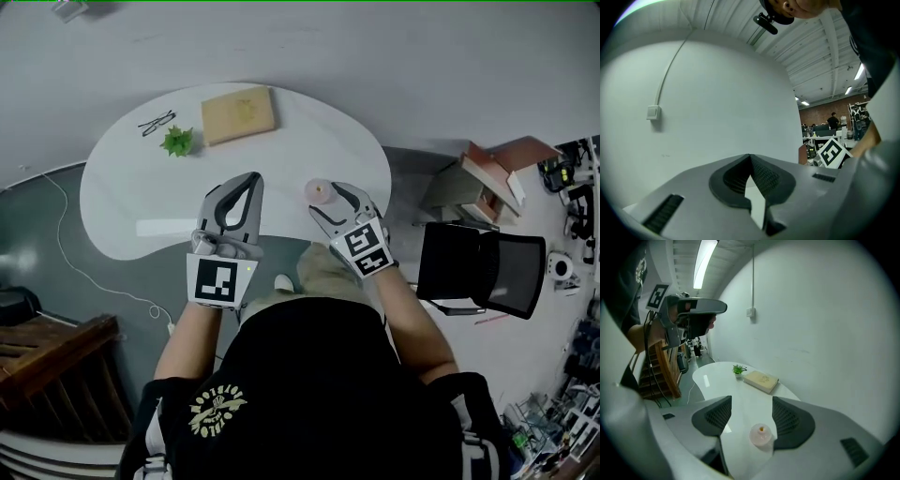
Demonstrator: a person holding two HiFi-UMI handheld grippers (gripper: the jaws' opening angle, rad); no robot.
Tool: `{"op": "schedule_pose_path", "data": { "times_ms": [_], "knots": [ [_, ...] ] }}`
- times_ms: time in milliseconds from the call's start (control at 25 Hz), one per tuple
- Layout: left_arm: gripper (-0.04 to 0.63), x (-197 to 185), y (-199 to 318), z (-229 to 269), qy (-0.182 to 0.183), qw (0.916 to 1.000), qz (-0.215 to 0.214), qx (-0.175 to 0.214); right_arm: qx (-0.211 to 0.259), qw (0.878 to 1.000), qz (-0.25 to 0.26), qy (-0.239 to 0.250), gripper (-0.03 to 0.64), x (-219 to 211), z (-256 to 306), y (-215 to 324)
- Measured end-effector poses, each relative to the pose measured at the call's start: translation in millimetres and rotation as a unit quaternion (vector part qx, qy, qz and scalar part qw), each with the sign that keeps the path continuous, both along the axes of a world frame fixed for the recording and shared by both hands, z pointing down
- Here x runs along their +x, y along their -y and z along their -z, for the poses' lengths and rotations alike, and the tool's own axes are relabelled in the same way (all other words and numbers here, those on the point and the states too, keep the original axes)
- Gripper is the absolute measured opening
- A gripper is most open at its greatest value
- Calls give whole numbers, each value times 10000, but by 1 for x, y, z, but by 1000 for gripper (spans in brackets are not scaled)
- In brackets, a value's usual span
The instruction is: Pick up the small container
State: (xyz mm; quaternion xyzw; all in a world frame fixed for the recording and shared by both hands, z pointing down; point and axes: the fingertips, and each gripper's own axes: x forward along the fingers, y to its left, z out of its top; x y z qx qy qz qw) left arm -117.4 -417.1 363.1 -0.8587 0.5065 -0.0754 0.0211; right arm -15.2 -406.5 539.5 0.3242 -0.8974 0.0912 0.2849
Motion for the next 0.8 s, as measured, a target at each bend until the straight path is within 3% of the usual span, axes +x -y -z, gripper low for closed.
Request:
{"op": "schedule_pose_path", "data": {
  "times_ms": [800],
  "knots": [
    [9, 33, 76, -73, 151, 9977, 265, -603, -602, 9942, 755, -480, 212, 7, -144, 42]
  ]
}}
